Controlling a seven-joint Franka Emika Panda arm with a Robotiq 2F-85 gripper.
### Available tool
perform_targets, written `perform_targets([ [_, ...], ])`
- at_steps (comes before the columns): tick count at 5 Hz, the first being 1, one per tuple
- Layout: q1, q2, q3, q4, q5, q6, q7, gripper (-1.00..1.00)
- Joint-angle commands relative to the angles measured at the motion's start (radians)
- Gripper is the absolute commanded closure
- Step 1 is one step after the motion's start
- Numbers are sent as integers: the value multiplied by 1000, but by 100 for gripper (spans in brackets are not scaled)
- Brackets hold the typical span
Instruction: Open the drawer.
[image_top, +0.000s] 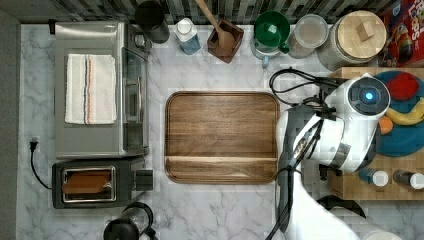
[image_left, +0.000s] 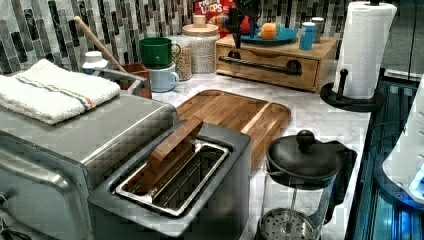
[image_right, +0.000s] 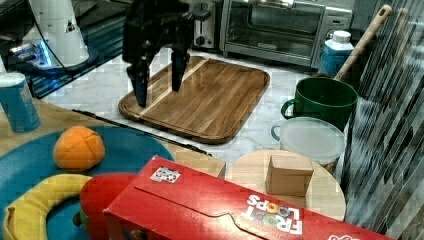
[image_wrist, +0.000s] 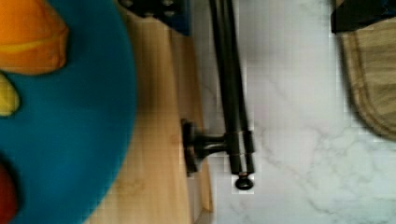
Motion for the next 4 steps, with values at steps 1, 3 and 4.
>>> perform_targets([
  [1, 24, 9, 17, -28, 10, 104, 15, -100],
  [3, 30, 20, 7, -74, 23, 158, 53, -100],
  [4, 21, 30, 8, -102, 33, 200, 48, -100],
])
